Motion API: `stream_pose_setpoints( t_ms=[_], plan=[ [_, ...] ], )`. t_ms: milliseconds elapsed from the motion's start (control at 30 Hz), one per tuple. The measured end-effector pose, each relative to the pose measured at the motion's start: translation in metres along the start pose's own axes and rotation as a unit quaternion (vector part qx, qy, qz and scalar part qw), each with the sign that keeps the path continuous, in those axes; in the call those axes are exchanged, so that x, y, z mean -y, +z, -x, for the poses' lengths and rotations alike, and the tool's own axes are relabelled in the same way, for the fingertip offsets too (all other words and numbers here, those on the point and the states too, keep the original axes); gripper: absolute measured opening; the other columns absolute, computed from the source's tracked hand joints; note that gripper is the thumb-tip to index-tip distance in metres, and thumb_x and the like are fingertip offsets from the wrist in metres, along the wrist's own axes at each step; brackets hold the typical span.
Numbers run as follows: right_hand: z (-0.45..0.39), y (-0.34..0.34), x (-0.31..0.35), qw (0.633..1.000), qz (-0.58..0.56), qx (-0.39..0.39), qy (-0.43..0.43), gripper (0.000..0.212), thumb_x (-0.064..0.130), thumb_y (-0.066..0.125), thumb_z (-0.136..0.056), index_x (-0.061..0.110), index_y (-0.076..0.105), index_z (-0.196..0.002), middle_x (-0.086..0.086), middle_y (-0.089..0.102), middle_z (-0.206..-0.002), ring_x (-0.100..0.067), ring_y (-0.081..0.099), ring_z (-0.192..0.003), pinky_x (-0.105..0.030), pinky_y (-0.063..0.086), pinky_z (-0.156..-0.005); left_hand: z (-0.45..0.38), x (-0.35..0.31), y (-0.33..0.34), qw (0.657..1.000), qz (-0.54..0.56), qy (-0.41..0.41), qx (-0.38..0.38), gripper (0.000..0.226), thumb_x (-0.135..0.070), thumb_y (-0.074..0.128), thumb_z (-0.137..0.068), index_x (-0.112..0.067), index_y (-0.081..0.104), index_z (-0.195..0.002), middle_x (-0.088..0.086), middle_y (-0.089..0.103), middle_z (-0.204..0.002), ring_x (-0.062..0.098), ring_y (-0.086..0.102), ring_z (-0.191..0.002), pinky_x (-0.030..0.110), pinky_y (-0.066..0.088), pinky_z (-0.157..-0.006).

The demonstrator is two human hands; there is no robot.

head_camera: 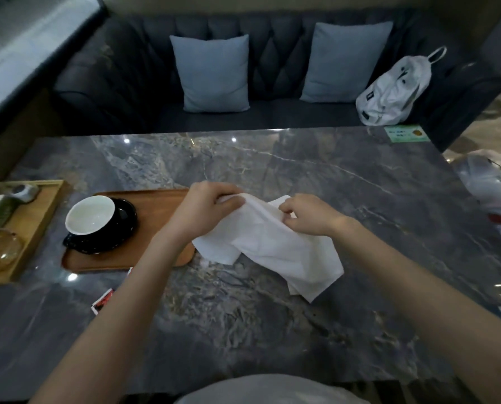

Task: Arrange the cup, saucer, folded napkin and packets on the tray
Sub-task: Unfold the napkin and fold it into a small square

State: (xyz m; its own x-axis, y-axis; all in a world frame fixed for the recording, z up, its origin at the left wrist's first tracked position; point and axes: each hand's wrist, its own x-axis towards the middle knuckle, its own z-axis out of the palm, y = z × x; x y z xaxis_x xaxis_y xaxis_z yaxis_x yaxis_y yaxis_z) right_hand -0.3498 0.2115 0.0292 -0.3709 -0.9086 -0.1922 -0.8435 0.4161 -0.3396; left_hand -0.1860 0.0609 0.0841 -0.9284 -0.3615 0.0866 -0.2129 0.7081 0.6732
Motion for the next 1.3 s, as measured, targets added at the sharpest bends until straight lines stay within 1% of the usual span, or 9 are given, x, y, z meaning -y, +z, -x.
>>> stream_pose_setpoints(
  t_ms=[167,333,467,567,700,900,1067,1167,1300],
  plan=[
    [0.005,0.006,-0.014,0.999,0.005,0.025,0.028,0.035,0.011,0.048,-0.077,0.016,0.024,-0.052,-0.001,0.033,-0.052,-0.025,0.04,-0.063,-0.031,0.023,-0.051,0.01,0.004,-0.011,0.997,-0.014,-0.034,-0.07,0.021,-0.02,0.054,-0.089,-0.006,0.067,-0.08,0.015,0.067,-0.074,0.027,0.059,-0.074,0.03,0.04,-0.063],
    [0.006,0.015,-0.031,0.994,-0.056,-0.008,0.095,0.024,0.015,0.049,-0.081,0.011,0.041,-0.059,-0.005,0.049,-0.062,-0.026,0.047,-0.064,-0.034,0.03,-0.056,0.021,0.013,-0.019,0.985,-0.041,-0.065,-0.156,0.016,-0.019,0.056,-0.088,-0.015,0.071,-0.089,-0.005,0.065,-0.076,0.007,0.055,-0.072,0.006,0.036,-0.06],
    [0.003,0.013,-0.038,0.955,-0.227,-0.134,0.138,0.028,0.018,0.052,-0.088,0.006,0.049,-0.063,-0.004,0.049,-0.062,-0.02,0.044,-0.063,-0.032,0.03,-0.054,0.025,0.031,-0.024,0.974,-0.072,-0.106,-0.187,0.018,-0.023,0.06,-0.086,-0.01,0.072,-0.085,0.005,0.068,-0.077,0.017,0.057,-0.075,0.027,0.035,-0.064],
    [0.002,0.002,-0.039,0.893,-0.37,-0.207,0.154,0.032,0.021,0.052,-0.09,-0.01,0.057,-0.086,-0.011,0.052,-0.075,-0.018,0.045,-0.069,-0.031,0.035,-0.063,0.027,0.046,-0.025,0.974,-0.095,-0.118,-0.168,0.017,-0.025,0.062,-0.085,-0.013,0.073,-0.085,0.003,0.065,-0.072,0.017,0.056,-0.073,0.027,0.033,-0.059],
    [0.001,-0.013,-0.029,0.849,-0.433,-0.264,0.146,0.032,0.025,0.05,-0.091,-0.005,0.053,-0.078,-0.008,0.047,-0.071,-0.015,0.042,-0.063,-0.029,0.033,-0.056,0.027,0.056,-0.024,0.978,-0.078,-0.119,-0.153,0.015,-0.029,0.065,-0.083,-0.018,0.074,-0.089,-0.009,0.06,-0.063,-0.001,0.048,-0.059,0.009,0.033,-0.053],
    [-0.01,-0.047,-0.016,0.795,-0.481,-0.342,0.139,0.018,0.02,0.052,-0.09,0.01,0.056,-0.075,0.001,0.042,-0.061,-0.007,0.038,-0.056,-0.015,0.034,-0.047,0.031,0.063,-0.034,0.986,0.084,-0.139,-0.045,0.038,-0.04,0.074,-0.069,-0.008,0.062,-0.053,-0.004,0.045,-0.047,0.004,0.038,-0.045,0.01,0.029,-0.045],
    [-0.017,-0.083,-0.006,0.774,-0.484,-0.39,0.125,0.037,0.02,0.053,-0.089,0.02,0.04,-0.054,0.004,0.033,-0.054,0.001,0.032,-0.039,-0.011,0.025,-0.038,0.044,0.072,-0.056,0.973,0.145,-0.167,0.067,0.041,-0.05,0.077,-0.061,-0.011,0.072,-0.072,0.007,0.069,-0.071,0.011,0.061,-0.065,0.024,0.044,-0.067],
    [-0.016,-0.099,-0.002,0.756,-0.52,-0.379,0.123,0.031,0.025,0.056,-0.085,0.012,0.046,-0.059,0.001,0.036,-0.06,-0.007,0.036,-0.055,-0.019,0.03,-0.051,0.046,0.07,-0.069,0.962,0.198,-0.152,0.109,0.028,-0.041,0.069,-0.075,-0.016,0.074,-0.084,0.004,0.074,-0.086,0.014,0.067,-0.078,0.024,0.05,-0.074],
    [-0.015,-0.117,0.005,0.724,-0.596,-0.325,0.119,0.015,0.02,0.061,-0.082,0.01,0.066,-0.073,-0.007,0.064,-0.083,-0.019,0.058,-0.079,-0.031,0.046,-0.073,0.038,0.051,-0.076,0.924,0.353,-0.142,0.049,0.021,-0.033,0.06,-0.077,-0.021,0.072,-0.09,0.0,0.074,-0.085,0.014,0.069,-0.08,0.021,0.056,-0.066]
  ],
)
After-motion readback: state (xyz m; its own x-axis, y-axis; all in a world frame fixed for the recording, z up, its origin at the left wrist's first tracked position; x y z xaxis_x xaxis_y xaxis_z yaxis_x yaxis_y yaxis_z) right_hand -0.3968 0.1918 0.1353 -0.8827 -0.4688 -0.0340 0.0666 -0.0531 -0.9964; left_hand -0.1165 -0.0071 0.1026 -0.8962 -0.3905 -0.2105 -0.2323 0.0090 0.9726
